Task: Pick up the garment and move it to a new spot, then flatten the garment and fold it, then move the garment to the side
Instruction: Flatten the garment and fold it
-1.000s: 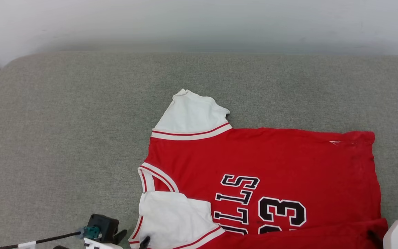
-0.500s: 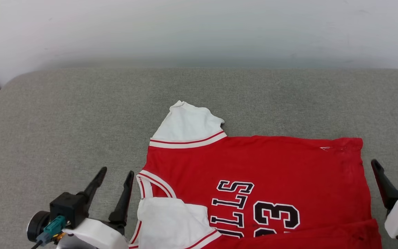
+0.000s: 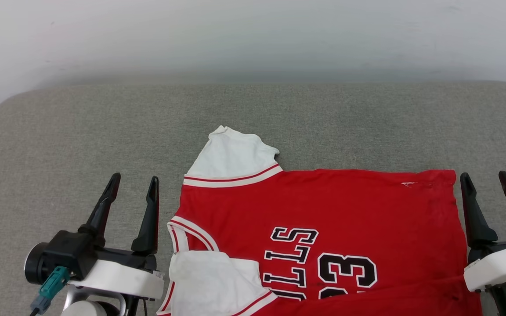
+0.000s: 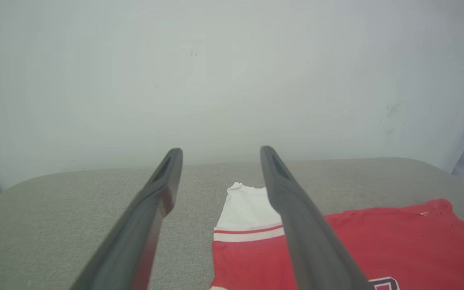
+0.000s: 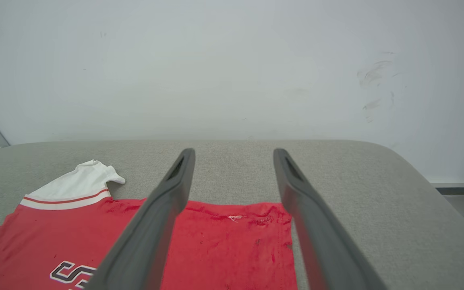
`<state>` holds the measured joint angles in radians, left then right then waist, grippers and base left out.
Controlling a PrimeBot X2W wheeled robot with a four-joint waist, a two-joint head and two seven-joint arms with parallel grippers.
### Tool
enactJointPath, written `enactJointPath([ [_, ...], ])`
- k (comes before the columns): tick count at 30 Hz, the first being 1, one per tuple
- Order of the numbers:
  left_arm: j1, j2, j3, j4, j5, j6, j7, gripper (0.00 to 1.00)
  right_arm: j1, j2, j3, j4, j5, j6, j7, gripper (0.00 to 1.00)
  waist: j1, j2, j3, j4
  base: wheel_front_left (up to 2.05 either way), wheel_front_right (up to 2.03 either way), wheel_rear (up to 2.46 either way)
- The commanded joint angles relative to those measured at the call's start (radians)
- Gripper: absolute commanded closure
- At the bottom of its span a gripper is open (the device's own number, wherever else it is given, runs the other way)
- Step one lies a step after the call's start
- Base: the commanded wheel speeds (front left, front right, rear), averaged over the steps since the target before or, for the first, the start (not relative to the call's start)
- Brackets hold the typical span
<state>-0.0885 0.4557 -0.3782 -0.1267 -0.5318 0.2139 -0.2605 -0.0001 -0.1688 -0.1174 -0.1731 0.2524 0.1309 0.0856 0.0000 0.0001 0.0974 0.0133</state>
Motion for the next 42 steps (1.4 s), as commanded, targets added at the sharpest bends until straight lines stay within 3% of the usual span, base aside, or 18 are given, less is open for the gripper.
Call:
enactJointPath([
  [1,0.014,-0.017,0.023,0.003,0.020,-0.019,-0.006,0.00,-0.010,0.004,0.006,0.002,-0.009,0.000,-0.018,0.00,0.0000,-0.0001,0.004,-0.006,0.00,0.00,0.00],
  [9,0.003,-0.041,0.070,0.031,0.056,-0.085,-0.005,0.00,-0.025,0.015,-0.005,-0.013,-0.007,0.000,-0.042,0.00,0.0000,-0.0001,0.039,-0.023,0.00,0.00,0.00],
  [13,-0.057,-0.011,0.072,0.053,0.061,-0.121,0.011,0.00,-0.035,0.028,-0.011,-0.038,-0.013,0.000,-0.050,0.00,0.0000,-0.0001,0.090,-0.039,0.00,0.00,0.00],
  [18,-0.220,0.072,0.081,0.060,0.064,-0.189,0.104,0.00,-0.069,0.036,-0.002,-0.075,-0.027,0.000,-0.060,0.00,0.0000,-0.0001,0.181,-0.075,0.00,0.00,0.00],
  [22,-0.379,0.162,0.093,0.081,0.029,-0.262,0.259,0.00,-0.104,0.050,0.015,-0.103,-0.033,0.000,-0.066,0.00,0.0000,-0.0001,0.258,-0.124,0.00,0.00,0.00],
  [27,-0.589,0.276,0.022,0.131,0.002,-0.328,0.528,0.00,-0.126,0.079,0.029,-0.118,-0.052,0.000,-0.076,0.00,0.0000,-0.0001,0.330,-0.176,0.00,0.00,0.00],
  [37,-0.830,0.337,-0.091,0.254,-0.299,-0.344,1.054,0.00,-0.134,0.112,0.033,-0.101,-0.050,0.000,-0.110,0.00,0.0000,-0.0001,0.419,-0.261,0.00,0.00,0.00],
  [42,-0.887,0.354,-0.124,0.289,-0.353,-0.344,1.195,0.00,-0.122,0.117,0.059,-0.083,-0.020,-0.001,-0.132,0.00,0.0000,-0.0001,0.457,-0.293,0.00,0.00,0.00],
])
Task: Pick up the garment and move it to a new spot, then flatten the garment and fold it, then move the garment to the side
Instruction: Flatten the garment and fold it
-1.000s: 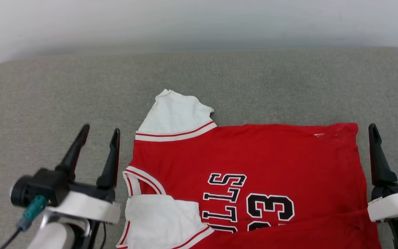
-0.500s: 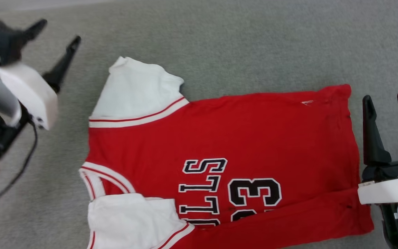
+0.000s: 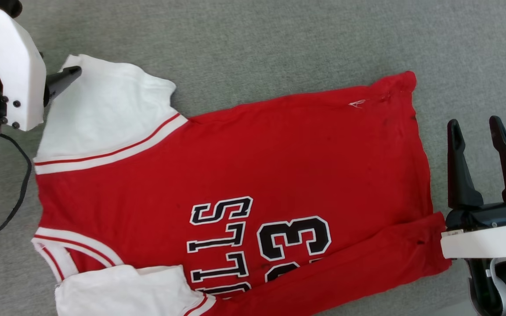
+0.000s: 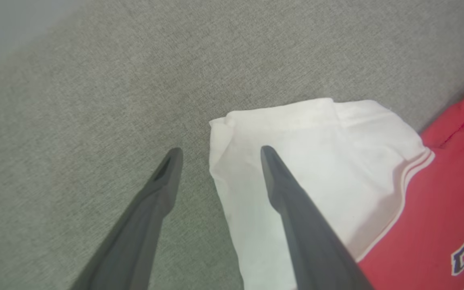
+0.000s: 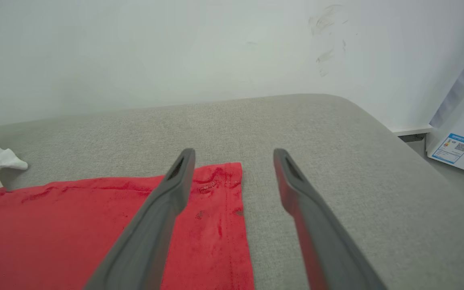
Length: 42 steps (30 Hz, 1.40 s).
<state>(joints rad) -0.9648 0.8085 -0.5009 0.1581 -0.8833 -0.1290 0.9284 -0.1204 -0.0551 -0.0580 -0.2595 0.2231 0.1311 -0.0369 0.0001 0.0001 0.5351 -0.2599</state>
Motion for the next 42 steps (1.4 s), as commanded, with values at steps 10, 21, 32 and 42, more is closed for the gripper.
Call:
enactJointPath([
  [10,-0.003,0.015,-0.049,0.093,0.013,0.012,0.080,1.00,-0.025,0.006,0.009,0.044,0.016,-0.001,-0.045,0.00,-0.0001,-0.0001,0.065,-0.054,0.00,0.00,0.00],
  [21,0.027,-0.029,-0.017,0.012,-0.010,0.002,-0.124,1.00,-0.043,-0.040,-0.011,0.063,-0.045,-0.001,0.066,0.00,-0.0001,-0.0001,-0.011,0.029,0.00,0.00,0.00],
  [32,0.119,-0.012,-0.061,-0.221,0.014,-0.001,-0.280,1.00,-0.100,-0.289,0.012,0.008,0.048,-0.001,0.599,0.00,-0.0001,-0.0001,-0.116,0.170,0.00,0.00,0.00],
  [42,0.204,-0.007,-0.088,-0.426,0.047,0.006,-0.373,1.00,-0.233,-0.550,0.051,0.090,0.199,-0.001,0.993,0.00,-0.0001,-0.0001,-0.110,0.285,0.00,0.00,0.00],
])
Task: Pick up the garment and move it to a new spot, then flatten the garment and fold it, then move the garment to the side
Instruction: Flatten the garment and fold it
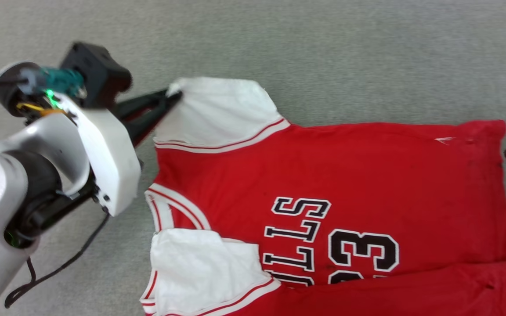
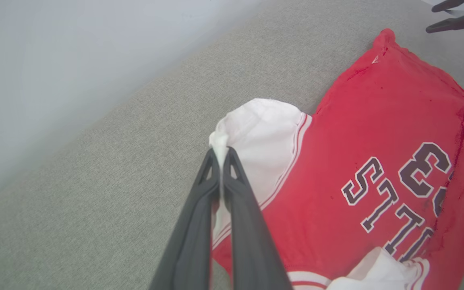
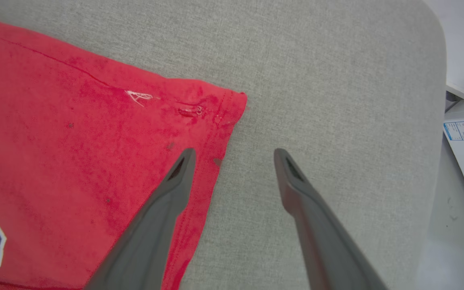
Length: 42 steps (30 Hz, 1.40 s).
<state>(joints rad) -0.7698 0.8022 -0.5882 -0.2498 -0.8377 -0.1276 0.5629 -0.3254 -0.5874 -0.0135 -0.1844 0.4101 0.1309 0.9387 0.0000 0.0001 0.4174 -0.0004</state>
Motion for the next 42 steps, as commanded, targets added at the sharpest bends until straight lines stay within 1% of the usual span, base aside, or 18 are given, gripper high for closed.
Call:
enactJointPath([
  [1,0.019,0.000,0.001,-0.032,-0.001,0.009,-0.010,1.00,-0.045,-0.035,0.014,0.030,0.011,-0.001,0.035,0.00,0.0000,-0.0001,0.012,0.035,0.00,0.00,0.00],
  [3,0.033,0.001,-0.006,-0.064,0.003,0.015,-0.010,1.00,-0.076,-0.067,0.041,0.061,0.002,-0.001,0.056,0.00,0.0000,-0.0001,0.022,0.054,0.00,0.00,0.00],
  [5,0.041,-0.001,-0.012,-0.093,0.008,0.018,-0.011,1.00,-0.101,-0.085,0.073,0.101,0.007,0.000,0.074,0.00,0.0000,-0.0001,0.032,0.069,0.00,0.00,0.00],
  [10,0.048,-0.014,-0.036,-0.137,0.026,0.018,-0.017,1.00,-0.154,-0.104,0.143,0.184,0.028,-0.001,0.117,0.00,0.0000,-0.0001,0.058,0.099,0.00,0.00,0.00],
  [16,0.048,-0.027,-0.059,-0.154,0.041,0.014,-0.027,1.00,-0.162,-0.098,0.203,0.262,0.027,0.000,0.110,0.00,0.0000,-0.0001,0.078,0.124,0.00,0.00,0.00],
  [19,0.055,-0.041,-0.069,-0.145,0.034,0.011,-0.042,1.00,-0.152,-0.086,0.221,0.311,0.023,0.000,0.080,0.00,0.0000,-0.0001,0.078,0.135,0.00,0.00,0.00],
  [20,0.059,-0.045,-0.070,-0.136,0.034,0.011,-0.049,1.00,-0.142,-0.080,0.226,0.330,0.028,-0.001,0.074,0.05,0.0000,-0.0001,0.074,0.138,0.00,0.00,0.00],
  [21,0.061,-0.042,-0.071,-0.127,0.040,0.010,-0.055,1.00,-0.134,-0.075,0.230,0.346,0.033,0.000,0.065,0.65,0.0000,-0.0001,0.069,0.139,0.00,0.00,0.00],
  [22,0.063,-0.039,-0.074,-0.119,0.049,0.010,-0.060,1.00,-0.130,-0.071,0.230,0.357,0.037,-0.001,0.054,1.00,0.0000,-0.0001,0.064,0.140,0.00,0.00,0.00],
  [24,0.075,-0.047,-0.078,-0.100,0.049,0.010,-0.076,1.00,-0.129,-0.073,0.229,0.371,0.041,-0.001,0.030,1.00,0.0000,-0.0001,0.046,0.138,0.00,0.00,0.00],
  [27,0.089,-0.043,-0.071,-0.077,0.046,0.016,-0.097,1.00,-0.144,-0.077,0.204,0.375,0.057,-0.001,-0.008,1.00,0.0000,-0.0001,0.008,0.129,0.00,0.00,0.00],
  [31,0.127,-0.036,-0.060,-0.049,0.043,0.039,-0.128,1.00,-0.152,-0.057,0.152,0.383,0.093,-0.001,-0.059,1.00,0.0000,-0.0001,-0.062,0.114,0.00,0.00,0.00],
  [36,0.209,-0.026,-0.043,-0.043,0.020,0.088,-0.166,1.00,-0.084,-0.052,0.121,0.349,0.126,-0.001,-0.102,1.00,0.0000,-0.0001,-0.156,0.099,0.00,0.00,0.00],
  [40,0.297,-0.001,-0.036,-0.062,0.005,0.131,-0.188,1.00,0.017,-0.049,0.074,0.297,0.142,-0.001,-0.134,1.00,0.0000,-0.0001,-0.218,0.092,0.00,0.00,0.00],
  [42,0.348,0.010,-0.042,-0.079,0.001,0.154,-0.196,1.00,0.077,-0.037,0.043,0.265,0.145,-0.001,-0.156,1.00,0.0000,-0.0001,-0.242,0.092,0.00,0.00,0.00],
])
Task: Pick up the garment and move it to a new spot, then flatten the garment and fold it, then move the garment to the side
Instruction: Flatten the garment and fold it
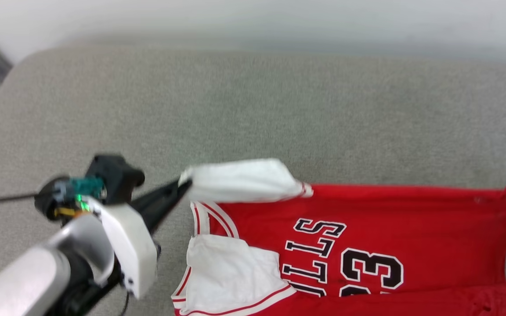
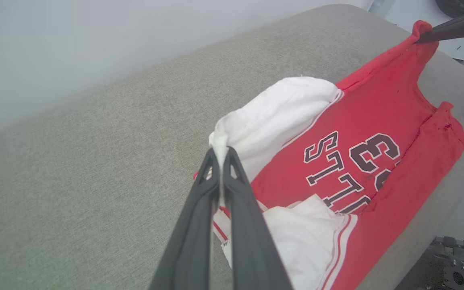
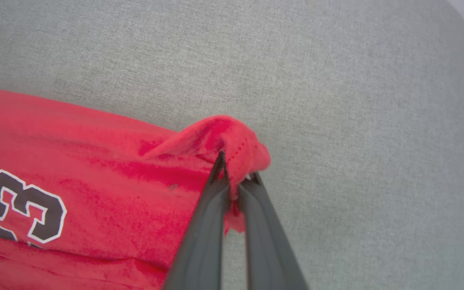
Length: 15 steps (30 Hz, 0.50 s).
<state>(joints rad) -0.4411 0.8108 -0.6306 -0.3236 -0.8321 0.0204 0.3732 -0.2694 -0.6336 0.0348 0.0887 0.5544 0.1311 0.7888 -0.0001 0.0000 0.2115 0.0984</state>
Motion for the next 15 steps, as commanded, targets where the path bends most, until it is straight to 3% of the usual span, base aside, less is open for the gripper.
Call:
enactJointPath([
  [1,0.045,0.008,-0.002,-0.014,-0.011,0.017,-0.009,1.00,0.053,0.015,-0.018,-0.024,0.003,-0.001,-0.014,1.00,0.0001,0.0000,-0.044,-0.007,0.00,0.00,0.00],
  [10,0.255,0.056,-0.057,-0.045,-0.019,0.085,-0.021,1.00,0.309,0.092,-0.077,-0.140,-0.010,-0.001,-0.036,1.00,0.0001,0.0000,-0.081,-0.010,0.00,0.00,0.00],
  [15,0.324,0.037,-0.101,-0.001,-0.024,0.089,-0.036,1.00,0.389,0.108,-0.072,-0.146,-0.010,-0.001,-0.027,1.00,0.0001,0.0000,-0.076,-0.011,0.00,0.00,0.00],
])
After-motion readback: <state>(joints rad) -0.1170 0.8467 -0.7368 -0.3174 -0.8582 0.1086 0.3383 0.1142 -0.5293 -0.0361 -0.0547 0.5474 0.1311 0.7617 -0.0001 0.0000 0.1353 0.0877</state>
